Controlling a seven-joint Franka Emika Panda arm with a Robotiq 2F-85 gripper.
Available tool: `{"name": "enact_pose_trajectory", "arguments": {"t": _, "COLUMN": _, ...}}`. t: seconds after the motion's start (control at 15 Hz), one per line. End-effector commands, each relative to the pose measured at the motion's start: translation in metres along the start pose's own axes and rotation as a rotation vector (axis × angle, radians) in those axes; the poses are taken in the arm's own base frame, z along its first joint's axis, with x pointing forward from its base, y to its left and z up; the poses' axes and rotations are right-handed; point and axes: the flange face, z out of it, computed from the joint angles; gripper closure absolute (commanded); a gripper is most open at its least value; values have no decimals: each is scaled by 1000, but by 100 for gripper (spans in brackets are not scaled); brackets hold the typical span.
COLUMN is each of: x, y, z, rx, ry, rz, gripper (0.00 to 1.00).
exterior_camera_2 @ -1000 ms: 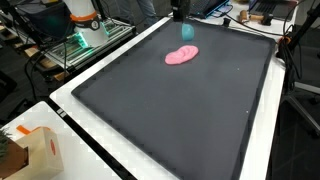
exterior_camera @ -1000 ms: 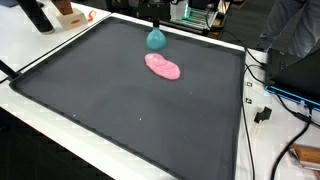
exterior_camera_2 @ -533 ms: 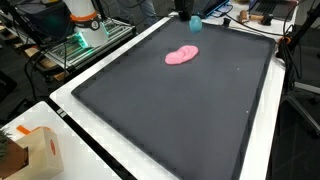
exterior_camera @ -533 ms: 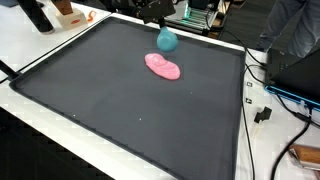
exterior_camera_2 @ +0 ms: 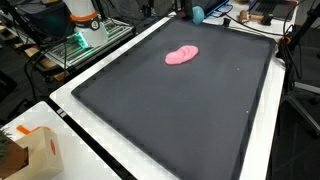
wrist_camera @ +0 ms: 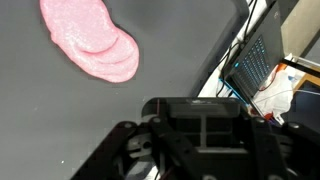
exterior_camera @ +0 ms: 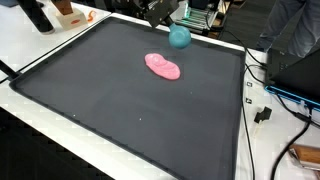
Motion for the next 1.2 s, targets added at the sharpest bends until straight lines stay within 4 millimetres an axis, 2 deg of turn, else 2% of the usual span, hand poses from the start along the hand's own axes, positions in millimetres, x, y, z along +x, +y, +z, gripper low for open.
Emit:
{"name": "enact_pose_trajectory", "arguments": {"t": 0.0, "x": -16, "y": 20, "z": 15, "rx": 98, "ry": 46, "rz": -21, "gripper": 65}}
{"name": "enact_pose_trajectory", "arguments": {"t": 0.67, "x": -28, "y": 58, "z": 51, "rx": 187, "ry": 149, "rz": -70, "gripper": 65}}
{"name": "enact_pose_trajectory", "arguments": {"t": 1.13, "x": -34, "y": 70, "z": 63, "rx": 226, "ry": 211, "rz": -16, "gripper": 65}}
